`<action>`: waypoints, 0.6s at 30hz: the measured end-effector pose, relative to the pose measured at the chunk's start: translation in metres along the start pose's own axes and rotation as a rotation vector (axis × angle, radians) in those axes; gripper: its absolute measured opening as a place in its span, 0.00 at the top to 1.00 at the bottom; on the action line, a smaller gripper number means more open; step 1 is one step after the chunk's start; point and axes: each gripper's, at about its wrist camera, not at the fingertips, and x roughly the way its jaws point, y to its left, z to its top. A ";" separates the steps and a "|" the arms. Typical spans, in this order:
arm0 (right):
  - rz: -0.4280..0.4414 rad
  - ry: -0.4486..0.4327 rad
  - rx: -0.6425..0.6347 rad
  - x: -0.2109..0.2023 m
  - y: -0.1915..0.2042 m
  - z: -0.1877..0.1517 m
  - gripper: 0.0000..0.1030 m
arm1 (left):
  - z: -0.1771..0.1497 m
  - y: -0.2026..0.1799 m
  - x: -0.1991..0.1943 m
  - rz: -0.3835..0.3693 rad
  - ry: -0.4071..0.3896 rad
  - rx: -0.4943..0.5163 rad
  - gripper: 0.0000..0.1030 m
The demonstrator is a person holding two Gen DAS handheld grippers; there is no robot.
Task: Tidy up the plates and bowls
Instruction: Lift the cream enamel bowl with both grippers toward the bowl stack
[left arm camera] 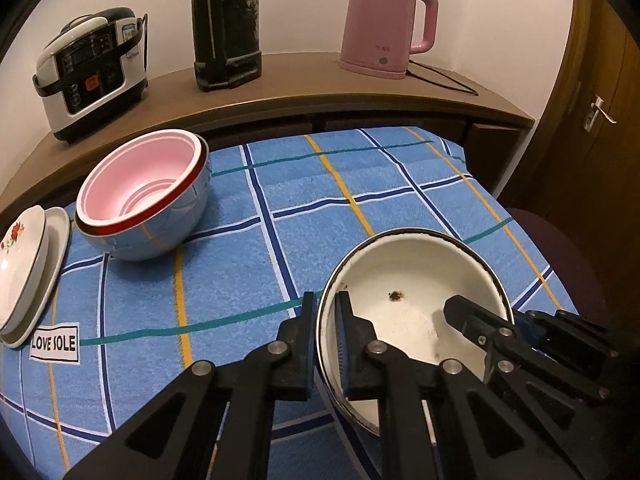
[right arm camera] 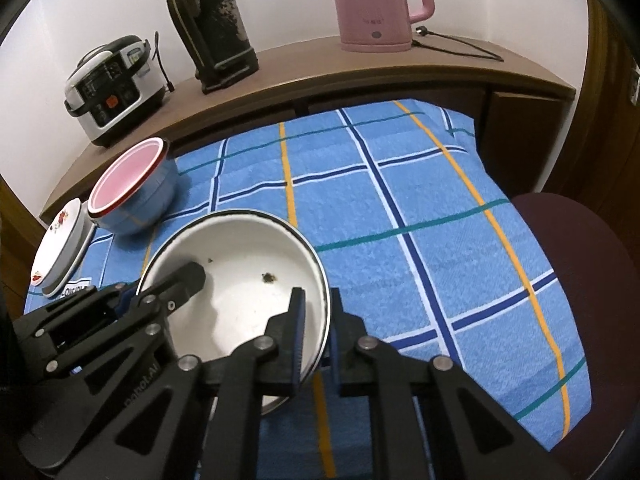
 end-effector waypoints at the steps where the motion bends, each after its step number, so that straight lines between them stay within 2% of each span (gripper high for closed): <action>1: -0.004 -0.001 -0.003 0.000 0.001 0.001 0.91 | 0.000 0.001 0.000 -0.003 0.003 -0.004 0.90; 18: -0.015 -0.038 -0.049 -0.005 0.023 0.015 0.92 | 0.007 0.020 -0.010 0.008 -0.028 -0.042 0.90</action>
